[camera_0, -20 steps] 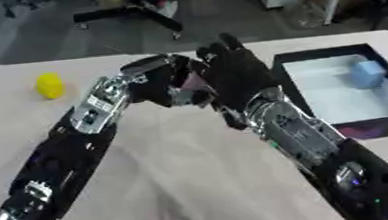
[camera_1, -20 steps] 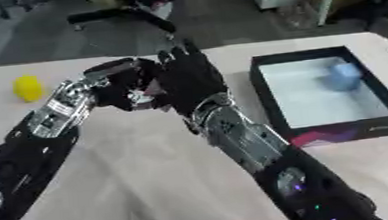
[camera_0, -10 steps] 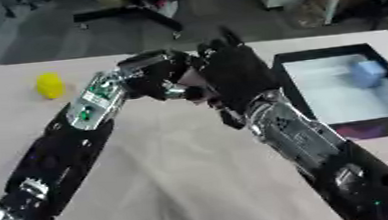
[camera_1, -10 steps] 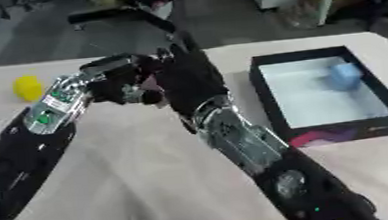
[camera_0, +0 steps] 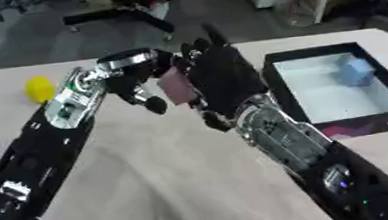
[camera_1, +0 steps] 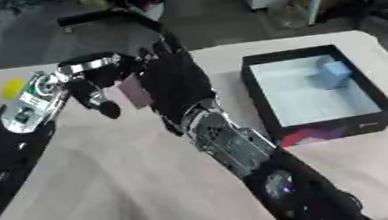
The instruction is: Pick up the objects with one hand, pass them to the other hand, and then place them into the box on the other side of the table.
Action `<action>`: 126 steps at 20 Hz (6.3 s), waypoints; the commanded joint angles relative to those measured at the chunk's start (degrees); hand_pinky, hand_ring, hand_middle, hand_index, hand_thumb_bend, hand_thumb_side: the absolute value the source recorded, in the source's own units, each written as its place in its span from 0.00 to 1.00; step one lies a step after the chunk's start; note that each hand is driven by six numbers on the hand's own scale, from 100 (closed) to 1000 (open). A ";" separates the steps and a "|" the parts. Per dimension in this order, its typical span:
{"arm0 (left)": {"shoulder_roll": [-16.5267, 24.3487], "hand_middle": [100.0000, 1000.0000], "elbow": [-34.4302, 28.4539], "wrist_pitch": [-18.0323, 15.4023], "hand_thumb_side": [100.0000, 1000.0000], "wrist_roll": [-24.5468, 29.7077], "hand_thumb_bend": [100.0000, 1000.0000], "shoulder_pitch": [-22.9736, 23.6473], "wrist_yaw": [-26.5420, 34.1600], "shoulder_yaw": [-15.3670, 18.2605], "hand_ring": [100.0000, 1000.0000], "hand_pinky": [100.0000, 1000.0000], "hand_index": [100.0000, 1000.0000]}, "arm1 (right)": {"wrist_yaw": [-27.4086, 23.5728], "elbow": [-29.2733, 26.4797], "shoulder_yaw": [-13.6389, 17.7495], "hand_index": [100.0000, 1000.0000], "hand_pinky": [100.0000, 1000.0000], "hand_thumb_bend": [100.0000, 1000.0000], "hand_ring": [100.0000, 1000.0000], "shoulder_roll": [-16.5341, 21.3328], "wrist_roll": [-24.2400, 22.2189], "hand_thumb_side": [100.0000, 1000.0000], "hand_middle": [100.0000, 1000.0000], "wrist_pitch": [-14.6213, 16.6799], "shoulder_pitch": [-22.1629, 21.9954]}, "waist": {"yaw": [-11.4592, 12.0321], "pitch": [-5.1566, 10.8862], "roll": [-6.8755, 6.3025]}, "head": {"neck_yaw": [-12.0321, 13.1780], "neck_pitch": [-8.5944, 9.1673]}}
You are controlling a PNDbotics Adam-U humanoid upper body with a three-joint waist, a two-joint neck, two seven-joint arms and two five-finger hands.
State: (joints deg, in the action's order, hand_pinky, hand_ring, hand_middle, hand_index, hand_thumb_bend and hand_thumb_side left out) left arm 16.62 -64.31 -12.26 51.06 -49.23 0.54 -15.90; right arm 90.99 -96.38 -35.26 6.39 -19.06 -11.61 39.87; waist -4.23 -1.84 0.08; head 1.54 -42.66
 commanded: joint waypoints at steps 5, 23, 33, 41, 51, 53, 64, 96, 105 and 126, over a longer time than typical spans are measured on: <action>3.60 0.87 0.48 -6.69 0.48 0.91 1.00 -0.50 -9.49 2.69 0.84 0.89 1.00 | 2.80 -0.78 4.90 0.30 1.00 0.03 0.77 1.71 1.74 0.09 0.67 -1.78 0.47 | -0.21 0.97 -0.17 | -1.11 0.83; 16.75 0.77 -5.89 0.64 0.50 -25.83 0.99 13.06 -18.65 21.55 0.75 0.80 0.91 | -9.15 19.48 22.66 0.82 0.51 0.04 0.79 10.24 16.90 0.50 0.71 -33.64 -4.37 | -0.01 0.74 -0.50 | -2.72 1.99; 18.88 0.76 0.33 5.99 0.48 -33.35 0.96 18.00 -23.67 27.43 0.75 0.80 0.91 | -13.39 27.19 27.53 1.00 0.99 0.36 0.94 12.65 7.78 0.69 0.92 -39.57 -2.78 | 0.15 0.78 -0.34 | -1.99 2.47; 21.52 0.77 9.32 6.58 0.44 -39.02 0.95 15.26 -30.09 28.04 0.75 0.80 0.90 | -2.32 18.01 27.70 1.00 0.89 0.40 0.92 13.90 -0.93 0.46 0.90 -33.36 -3.85 | -0.32 0.53 -0.44 | 1.10 2.54; 21.18 0.73 30.59 12.94 0.37 -58.69 1.00 2.63 -51.88 25.59 0.72 0.79 0.85 | 10.75 -2.08 24.96 1.00 0.77 0.33 0.88 11.44 -0.34 0.42 0.84 -20.25 -6.01 | -1.91 -0.31 0.16 | 16.49 1.26; 20.63 0.73 34.46 13.45 0.36 -61.63 1.00 0.62 -54.26 25.57 0.72 0.79 0.85 | 10.85 -4.31 24.49 1.00 0.77 0.32 0.88 10.77 -0.86 0.42 0.84 -18.91 -5.75 | -2.49 -1.02 0.58 | 17.48 2.11; 20.67 0.62 41.83 19.56 0.34 -76.21 0.89 -4.76 -55.52 26.33 0.63 0.73 0.74 | 8.18 -7.97 23.11 1.00 0.74 0.26 0.87 9.04 -0.33 0.44 0.82 -19.48 -4.49 | -5.77 -5.87 1.39 | 20.79 6.80; 21.37 0.13 17.76 1.06 0.14 -56.74 0.00 -1.93 -23.75 15.06 0.26 0.52 0.25 | 3.40 -9.19 16.34 1.00 0.90 0.31 0.87 8.47 -1.22 0.38 0.83 -12.91 -3.61 | -4.80 -3.62 0.38 | 11.20 3.82; 11.83 0.13 7.67 3.61 0.15 -33.18 0.00 -2.10 -4.59 0.86 0.26 0.52 0.25 | 1.61 -10.37 9.90 1.00 1.00 0.43 0.90 5.76 -6.14 0.34 0.89 -3.66 -1.66 | -3.79 -0.87 0.69 | 2.90 0.36; -0.39 0.15 1.49 12.46 0.13 -26.23 0.00 -3.25 1.92 -3.62 0.28 0.53 0.27 | -2.87 -5.78 4.83 0.99 1.00 0.36 0.88 1.52 -6.16 0.29 0.88 -2.32 0.33 | -2.90 -0.78 0.50 | 1.12 -0.19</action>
State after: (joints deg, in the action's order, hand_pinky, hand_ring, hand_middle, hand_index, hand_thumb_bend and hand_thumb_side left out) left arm 15.98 -61.84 0.20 24.53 -50.92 2.48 -19.58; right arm 88.42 -101.84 -30.51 7.98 -25.58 -13.82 38.94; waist -7.11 -3.91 0.66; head 2.84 -42.94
